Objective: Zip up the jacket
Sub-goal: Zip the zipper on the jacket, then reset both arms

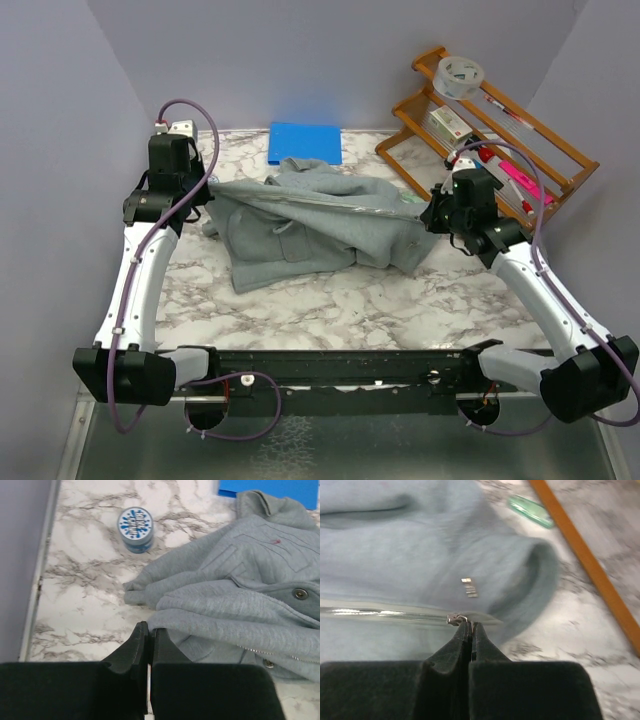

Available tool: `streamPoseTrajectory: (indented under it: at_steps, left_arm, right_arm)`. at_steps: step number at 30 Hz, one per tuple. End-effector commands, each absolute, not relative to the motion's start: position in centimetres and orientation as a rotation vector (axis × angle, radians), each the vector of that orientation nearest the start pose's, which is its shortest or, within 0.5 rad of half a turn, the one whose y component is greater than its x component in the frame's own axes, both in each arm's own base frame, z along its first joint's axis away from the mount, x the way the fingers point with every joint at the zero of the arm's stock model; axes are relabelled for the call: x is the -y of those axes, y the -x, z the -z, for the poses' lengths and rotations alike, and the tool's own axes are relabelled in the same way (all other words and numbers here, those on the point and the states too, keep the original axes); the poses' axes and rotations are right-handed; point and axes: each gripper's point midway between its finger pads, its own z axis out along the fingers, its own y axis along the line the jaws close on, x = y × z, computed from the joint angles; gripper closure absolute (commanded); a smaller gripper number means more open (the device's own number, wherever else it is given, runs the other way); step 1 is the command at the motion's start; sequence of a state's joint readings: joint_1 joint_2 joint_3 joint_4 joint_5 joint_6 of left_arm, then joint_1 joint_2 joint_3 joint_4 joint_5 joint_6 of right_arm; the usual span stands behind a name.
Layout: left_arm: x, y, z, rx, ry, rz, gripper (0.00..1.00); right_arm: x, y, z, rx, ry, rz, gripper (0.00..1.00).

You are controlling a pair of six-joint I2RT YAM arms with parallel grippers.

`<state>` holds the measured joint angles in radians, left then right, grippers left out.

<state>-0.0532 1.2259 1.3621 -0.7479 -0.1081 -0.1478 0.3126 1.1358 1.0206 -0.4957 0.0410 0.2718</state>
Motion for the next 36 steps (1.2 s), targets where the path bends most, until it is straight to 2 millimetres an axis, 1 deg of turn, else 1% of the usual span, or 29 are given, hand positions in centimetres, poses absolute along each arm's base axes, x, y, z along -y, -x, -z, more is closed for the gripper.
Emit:
streamPoseTrajectory:
  at_steps: [1, 5, 7, 9, 11, 12, 13, 15, 16, 17, 18, 19, 21, 23, 25, 26, 27, 29, 31, 32, 33, 34, 36]
  left_arm:
    - [-6.2, -34.6, -32.1, -2.013, 0.345, -0.354, 1.00]
    - [-7.0, -34.3, -32.8, -1.984, 0.390, -0.394, 1.00]
    - [-6.9, -34.3, -33.0, -1.980, 0.390, -0.391, 1.00]
    - [-6.4, -34.5, -32.8, -1.989, 0.372, -0.358, 1.00]
    - [-5.6, -34.8, -32.2, -2.010, 0.344, -0.310, 1.00]
    - [-5.2, -34.9, -32.0, -2.018, 0.332, -0.282, 0.97]
    - [-4.8, -34.9, -31.7, -2.025, 0.324, -0.259, 0.89]
    - [-4.5, -35.0, -31.4, -2.035, 0.320, -0.237, 0.62]
    - [-4.5, -34.9, -31.3, -2.036, 0.323, -0.238, 0.50]
    - [-4.6, -34.8, -31.4, -2.033, 0.329, -0.240, 0.34]
    - [-4.6, -34.7, -31.5, -2.031, 0.336, -0.241, 0.11]
    - [-4.6, -34.6, -31.8, -2.024, 0.340, -0.240, 0.03]
    - [-4.6, -34.4, -32.3, -2.012, 0.341, -0.231, 0.01]
    - [-4.5, -34.3, -32.9, -2.004, 0.339, -0.222, 0.01]
    - [-4.0, -34.1, -33.0, -2.007, 0.325, -0.191, 0.01]
    - [-3.6, -34.0, -33.1, -2.005, 0.315, -0.164, 0.01]
    - [-2.9, -33.9, -33.0, -2.012, 0.296, -0.120, 0.01]
    - [-0.7, -33.7, -33.0, -2.012, 0.223, 0.012, 0.01]
    - [1.5, -33.1, -32.9, -2.006, 0.189, 0.151, 0.01]
    - [2.6, -32.7, -32.8, -2.003, 0.177, 0.225, 0.01]
    - [3.6, -32.4, -32.8, -1.999, 0.161, 0.293, 0.01]
    - [4.1, -32.0, -32.6, -1.998, 0.155, 0.328, 0.01]
    - [4.3, -31.3, -32.4, -1.992, 0.173, 0.350, 0.01]
  right_arm:
    - [-3.7, -30.9, -17.6, -2.339, -0.077, 0.169, 1.00]
    - [-2.7, -31.1, -17.6, -2.344, -0.112, 0.248, 1.00]
    - [-2.6, -31.1, -17.6, -2.343, -0.113, 0.256, 1.00]
    - [-3.2, -31.4, -17.9, -2.334, -0.105, 0.211, 1.00]
    - [-4.3, -31.7, -18.6, -2.310, -0.085, 0.130, 1.00]
    - [-4.9, -31.9, -19.0, -2.289, -0.068, 0.079, 1.00]
    - [-5.7, -32.1, -19.5, -2.264, -0.040, 0.023, 1.00]
    - [-7.0, -32.3, -20.4, -2.228, -0.005, -0.061, 0.94]
    - [-7.3, -32.4, -20.7, -2.223, 0.005, -0.085, 0.88]
    - [-7.6, -32.4, -20.9, -2.229, 0.015, -0.101, 0.79]
    - [-7.9, -32.4, -21.1, -2.240, 0.030, -0.114, 0.73]
    - [-8.2, -32.4, -21.2, -2.251, 0.049, -0.126, 0.67]
    - [-8.4, -32.4, -21.5, -2.264, 0.061, -0.140, 0.54]
    - [-8.7, -32.4, -22.1, -2.253, 0.063, -0.158, 0.44]
    - [-9.4, -32.3, -22.8, -2.231, 0.072, -0.214, 0.31]
    - [-9.9, -32.3, -23.2, -2.224, 0.082, -0.247, 0.26]
    - [-10.8, -32.1, -23.5, -2.220, 0.109, -0.309, 0.21]
    - [-12.3, -31.8, -24.1, -2.200, 0.138, -0.411, 0.11]
    - [-13.4, -31.5, -24.5, -2.182, 0.182, -0.482, 0.07]
    - [-13.6, -31.4, -24.7, -2.165, 0.206, -0.495, 0.01]
    - [-13.6, -31.3, -24.9, -2.151, 0.218, -0.493, 0.00]
    - [-13.4, -31.2, -25.1, -2.140, 0.205, -0.487, 0.00]
    - [-13.1, -30.9, -25.7, -2.109, 0.203, -0.477, 0.00]
